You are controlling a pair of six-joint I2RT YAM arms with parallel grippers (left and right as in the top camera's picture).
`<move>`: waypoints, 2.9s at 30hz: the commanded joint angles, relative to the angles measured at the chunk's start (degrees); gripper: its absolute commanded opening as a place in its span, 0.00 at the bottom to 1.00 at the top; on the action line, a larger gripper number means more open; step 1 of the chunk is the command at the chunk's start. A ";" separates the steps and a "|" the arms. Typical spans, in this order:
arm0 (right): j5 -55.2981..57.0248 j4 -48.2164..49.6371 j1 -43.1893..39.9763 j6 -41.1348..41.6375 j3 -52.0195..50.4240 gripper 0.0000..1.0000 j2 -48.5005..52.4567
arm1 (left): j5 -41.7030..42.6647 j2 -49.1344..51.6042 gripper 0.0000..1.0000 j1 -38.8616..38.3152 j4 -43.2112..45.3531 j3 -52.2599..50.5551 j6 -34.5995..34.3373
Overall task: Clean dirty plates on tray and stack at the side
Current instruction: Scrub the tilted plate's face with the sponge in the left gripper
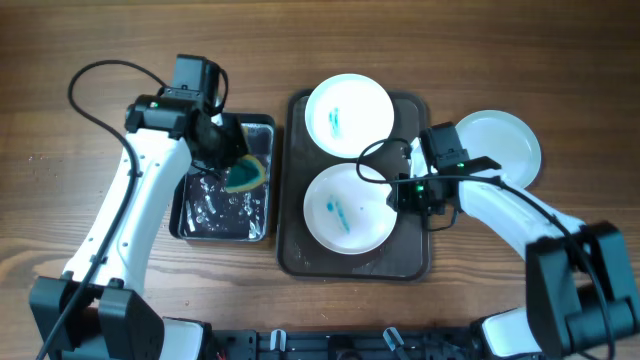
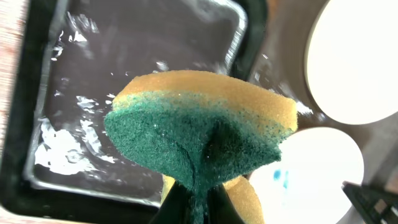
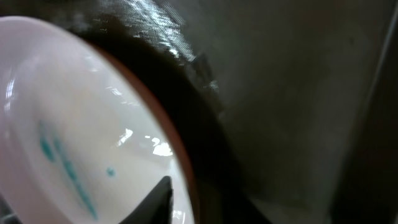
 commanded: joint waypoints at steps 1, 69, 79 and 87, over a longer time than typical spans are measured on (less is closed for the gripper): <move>0.11 1.36 0.17 -0.22 0.35 0.07 2.62 | 2.75 -0.57 0.04 -3.48 0.04 0.63 1.31; 4.55 -1.09 0.17 0.59 0.35 0.04 2.89 | 14.64 29.35 0.04 -35.76 26.43 0.37 -9.49; 4.55 -1.07 0.17 0.59 0.37 0.04 2.89 | -14.01 28.30 0.04 -31.58 12.92 0.37 -9.73; 4.55 -1.11 0.17 0.61 0.37 0.04 2.89 | -30.34 26.95 0.04 -28.20 7.82 0.37 -11.96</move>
